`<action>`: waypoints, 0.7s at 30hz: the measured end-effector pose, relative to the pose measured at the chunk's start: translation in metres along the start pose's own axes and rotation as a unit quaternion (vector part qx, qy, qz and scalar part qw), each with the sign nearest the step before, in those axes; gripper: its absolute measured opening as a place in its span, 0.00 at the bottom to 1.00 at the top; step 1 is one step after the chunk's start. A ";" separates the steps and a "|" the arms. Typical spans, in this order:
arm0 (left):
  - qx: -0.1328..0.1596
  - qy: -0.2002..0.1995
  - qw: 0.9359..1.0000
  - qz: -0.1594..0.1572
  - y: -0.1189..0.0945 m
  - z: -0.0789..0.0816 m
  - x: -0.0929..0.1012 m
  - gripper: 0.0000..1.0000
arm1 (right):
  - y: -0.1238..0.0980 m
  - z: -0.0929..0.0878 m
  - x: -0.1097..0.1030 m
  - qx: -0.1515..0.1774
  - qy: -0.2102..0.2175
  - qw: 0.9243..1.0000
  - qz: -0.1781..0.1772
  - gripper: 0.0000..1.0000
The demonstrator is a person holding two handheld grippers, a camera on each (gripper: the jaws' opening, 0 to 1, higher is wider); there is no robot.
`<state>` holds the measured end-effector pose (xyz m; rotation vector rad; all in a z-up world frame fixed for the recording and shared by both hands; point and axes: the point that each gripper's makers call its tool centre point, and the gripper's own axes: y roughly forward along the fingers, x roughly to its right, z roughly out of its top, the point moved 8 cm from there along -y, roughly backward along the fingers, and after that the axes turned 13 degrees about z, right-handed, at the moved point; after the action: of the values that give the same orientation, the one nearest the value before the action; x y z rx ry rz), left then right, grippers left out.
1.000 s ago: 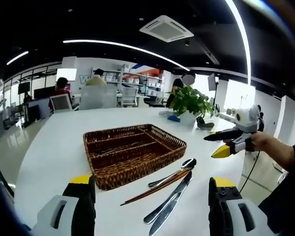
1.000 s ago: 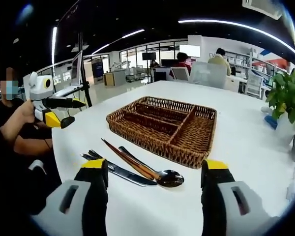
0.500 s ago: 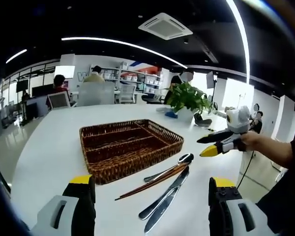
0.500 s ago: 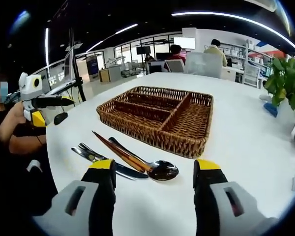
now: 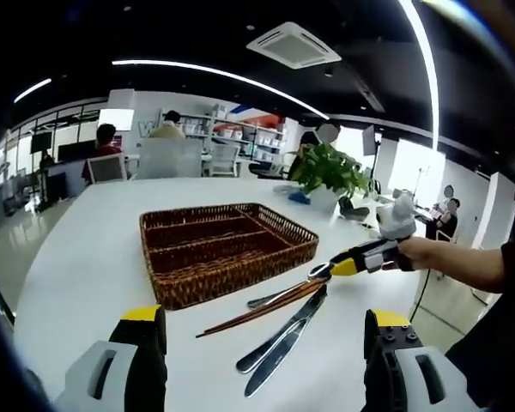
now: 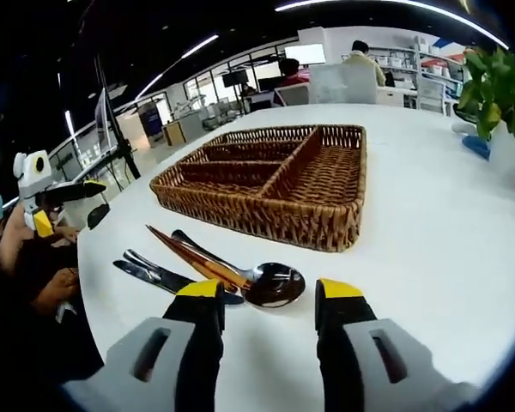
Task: Arrange the knives, forks, and spoons in their matching storage slots by inserting each utensil handle-first until every utensil is classified and aligned in the correct compartment
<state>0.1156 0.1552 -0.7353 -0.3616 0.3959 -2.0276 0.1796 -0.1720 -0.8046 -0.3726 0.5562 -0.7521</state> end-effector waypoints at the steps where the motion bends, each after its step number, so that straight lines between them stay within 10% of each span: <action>1: -0.002 0.000 1.000 -0.001 0.000 -0.001 0.001 1.00 | 0.000 0.000 0.001 0.002 0.004 1.000 0.000 0.37; 21: -0.012 0.001 1.000 0.003 0.001 -0.005 -0.001 0.99 | 0.009 -0.014 0.013 0.044 0.131 0.990 0.022 0.11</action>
<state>0.1149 0.1559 -0.7405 -0.3731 0.4230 -2.0181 0.1836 -0.1775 -0.8247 -0.1799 0.7724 -0.7849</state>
